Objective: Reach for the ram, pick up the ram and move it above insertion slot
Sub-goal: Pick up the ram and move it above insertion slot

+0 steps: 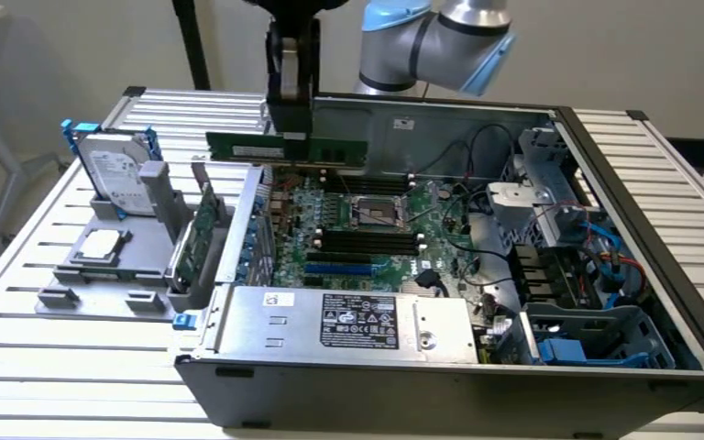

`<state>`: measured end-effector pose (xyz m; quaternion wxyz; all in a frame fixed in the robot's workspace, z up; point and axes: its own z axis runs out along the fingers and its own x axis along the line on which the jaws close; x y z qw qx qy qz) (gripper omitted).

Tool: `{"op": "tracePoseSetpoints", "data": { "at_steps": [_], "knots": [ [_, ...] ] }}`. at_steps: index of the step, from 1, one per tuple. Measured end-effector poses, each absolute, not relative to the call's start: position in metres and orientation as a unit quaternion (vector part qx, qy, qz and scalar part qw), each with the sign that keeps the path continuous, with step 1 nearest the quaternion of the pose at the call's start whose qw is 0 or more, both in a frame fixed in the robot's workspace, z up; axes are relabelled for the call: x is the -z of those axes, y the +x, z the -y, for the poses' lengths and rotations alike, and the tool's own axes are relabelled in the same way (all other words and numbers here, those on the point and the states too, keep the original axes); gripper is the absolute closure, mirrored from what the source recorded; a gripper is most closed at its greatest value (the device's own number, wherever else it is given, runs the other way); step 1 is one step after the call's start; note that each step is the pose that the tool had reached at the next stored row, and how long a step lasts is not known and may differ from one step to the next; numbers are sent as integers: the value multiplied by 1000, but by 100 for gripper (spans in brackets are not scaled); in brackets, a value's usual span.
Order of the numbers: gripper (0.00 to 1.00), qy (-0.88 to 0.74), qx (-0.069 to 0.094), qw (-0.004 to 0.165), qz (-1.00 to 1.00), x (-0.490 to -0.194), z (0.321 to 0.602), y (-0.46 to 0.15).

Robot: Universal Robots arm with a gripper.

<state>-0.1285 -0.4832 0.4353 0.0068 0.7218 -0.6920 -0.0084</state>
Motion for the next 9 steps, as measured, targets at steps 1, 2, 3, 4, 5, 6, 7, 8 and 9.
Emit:
{"op": "tracePoseSetpoints", "data": {
  "at_steps": [1, 2, 3, 4, 5, 6, 7, 8, 9],
  "knots": [
    [86, 722, 8, 7, 692, -434, 483, -124],
    [86, 722, 8, 7, 692, -433, 482, -119],
    [86, 722, 8, 7, 692, -432, 481, -115],
    [86, 722, 8, 7, 692, -430, 479, -110],
    [86, 722, 8, 7, 692, -428, 478, -106],
    [86, 722, 8, 7, 692, -427, 476, -101],
    [86, 722, 8, 7, 692, -425, 474, -97],
    [86, 722, 8, 7, 692, -423, 472, -92],
    [86, 722, 8, 7, 692, -421, 469, -88]
  ]
}}
